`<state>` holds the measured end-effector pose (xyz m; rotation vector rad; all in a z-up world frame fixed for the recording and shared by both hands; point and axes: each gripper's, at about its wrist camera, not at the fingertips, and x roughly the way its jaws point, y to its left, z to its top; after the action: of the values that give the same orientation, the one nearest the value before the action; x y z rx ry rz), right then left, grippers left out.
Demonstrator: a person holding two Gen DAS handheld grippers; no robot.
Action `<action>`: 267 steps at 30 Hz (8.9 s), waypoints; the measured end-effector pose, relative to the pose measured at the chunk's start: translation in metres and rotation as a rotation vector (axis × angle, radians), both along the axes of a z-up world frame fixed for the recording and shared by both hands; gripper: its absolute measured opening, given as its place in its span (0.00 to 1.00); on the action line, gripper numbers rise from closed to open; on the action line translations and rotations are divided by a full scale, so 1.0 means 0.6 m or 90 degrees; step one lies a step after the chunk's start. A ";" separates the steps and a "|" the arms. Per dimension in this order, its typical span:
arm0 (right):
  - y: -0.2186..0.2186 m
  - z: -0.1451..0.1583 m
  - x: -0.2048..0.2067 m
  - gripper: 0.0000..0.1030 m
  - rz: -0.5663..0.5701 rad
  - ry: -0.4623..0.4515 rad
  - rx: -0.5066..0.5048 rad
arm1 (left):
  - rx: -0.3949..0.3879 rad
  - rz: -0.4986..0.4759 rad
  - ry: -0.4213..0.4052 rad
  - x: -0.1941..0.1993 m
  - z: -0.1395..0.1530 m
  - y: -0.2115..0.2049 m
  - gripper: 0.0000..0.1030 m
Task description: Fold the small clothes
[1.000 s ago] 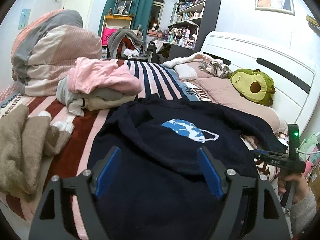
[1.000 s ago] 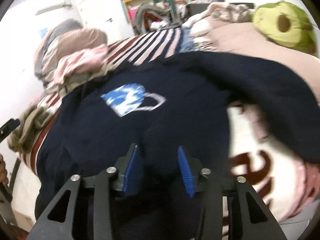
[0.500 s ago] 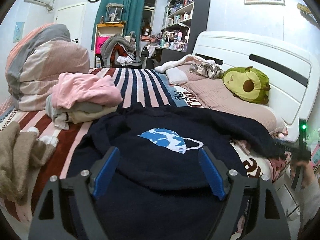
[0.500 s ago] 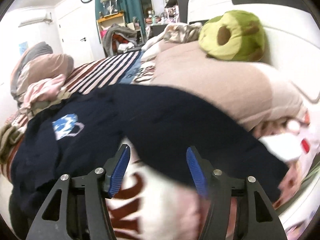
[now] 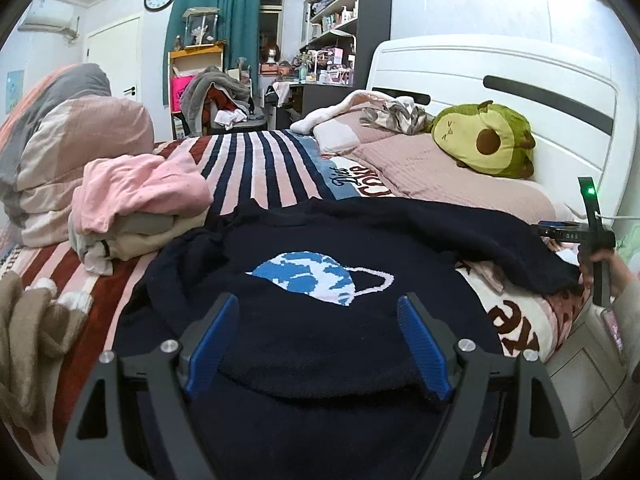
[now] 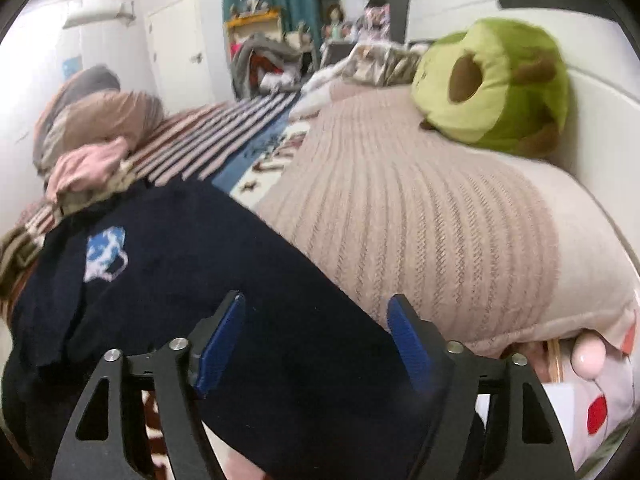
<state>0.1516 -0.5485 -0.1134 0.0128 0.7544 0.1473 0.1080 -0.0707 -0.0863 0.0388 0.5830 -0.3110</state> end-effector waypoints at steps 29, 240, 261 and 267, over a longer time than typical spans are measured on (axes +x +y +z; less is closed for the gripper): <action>0.075 -0.016 -0.060 0.02 0.056 0.119 0.066 | -0.052 0.003 -0.014 -0.020 0.012 0.047 0.77; 0.381 -0.002 -0.323 0.08 0.359 -0.023 0.471 | -0.295 -0.007 0.076 -0.237 -0.016 0.282 0.15; 0.385 0.104 -0.362 0.08 0.368 -0.132 0.400 | -0.263 0.007 -0.054 -0.306 0.101 0.291 0.15; 0.372 0.083 -0.249 0.08 0.310 -0.092 0.407 | -0.243 0.025 -0.037 -0.191 0.101 0.279 0.15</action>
<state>0.0024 -0.3255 -0.0634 0.4243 0.5283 0.8407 -0.0065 0.0967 -0.0257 -0.3305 0.4581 -0.3777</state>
